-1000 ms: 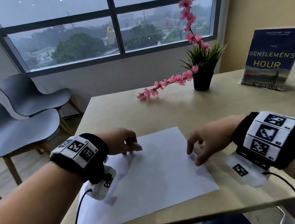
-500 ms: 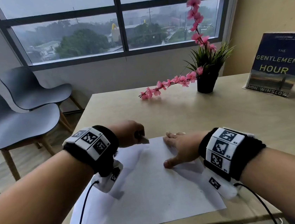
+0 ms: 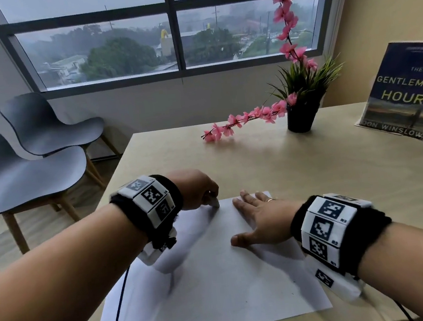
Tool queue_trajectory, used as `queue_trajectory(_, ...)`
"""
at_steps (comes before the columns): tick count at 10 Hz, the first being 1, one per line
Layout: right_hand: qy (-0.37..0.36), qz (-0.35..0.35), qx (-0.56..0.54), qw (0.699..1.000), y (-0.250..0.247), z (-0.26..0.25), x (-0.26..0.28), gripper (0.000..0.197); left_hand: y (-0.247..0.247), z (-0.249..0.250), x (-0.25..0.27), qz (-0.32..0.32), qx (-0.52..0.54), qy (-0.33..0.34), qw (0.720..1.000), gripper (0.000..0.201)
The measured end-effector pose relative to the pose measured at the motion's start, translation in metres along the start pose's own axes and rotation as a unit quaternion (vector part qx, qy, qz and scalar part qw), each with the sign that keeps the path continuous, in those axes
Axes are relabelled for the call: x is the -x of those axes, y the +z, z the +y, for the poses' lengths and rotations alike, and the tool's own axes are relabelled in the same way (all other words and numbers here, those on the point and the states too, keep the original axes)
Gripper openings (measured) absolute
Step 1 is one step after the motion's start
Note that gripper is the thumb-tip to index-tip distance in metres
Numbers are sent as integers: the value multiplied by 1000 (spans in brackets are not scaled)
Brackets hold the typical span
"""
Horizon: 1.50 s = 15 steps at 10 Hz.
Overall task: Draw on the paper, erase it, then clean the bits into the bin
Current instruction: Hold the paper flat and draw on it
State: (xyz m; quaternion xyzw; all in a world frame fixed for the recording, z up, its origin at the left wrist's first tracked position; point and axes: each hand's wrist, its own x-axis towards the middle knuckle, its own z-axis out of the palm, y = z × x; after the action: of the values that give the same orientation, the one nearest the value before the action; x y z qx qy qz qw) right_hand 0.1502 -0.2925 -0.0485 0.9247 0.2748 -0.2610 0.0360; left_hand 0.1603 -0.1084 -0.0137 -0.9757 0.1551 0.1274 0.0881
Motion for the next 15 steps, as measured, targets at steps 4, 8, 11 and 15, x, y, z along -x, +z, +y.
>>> queue_trajectory(4,0,-5,15,1000,-2,0,0,100,-1,-3,3,-25,-25,35,999,23)
queue_trajectory(8,5,1,49,999,-3,0,2,99,2,0,15,-50,-47,23,997,23)
queue_trajectory(11,6,0,43,999,-3,0,3,99,2,7,13,-58,11,-46,997,25)
queue_trajectory(15,6,5,41,999,-2,0,2,99,2,6,18,-76,-16,-38,996,29)
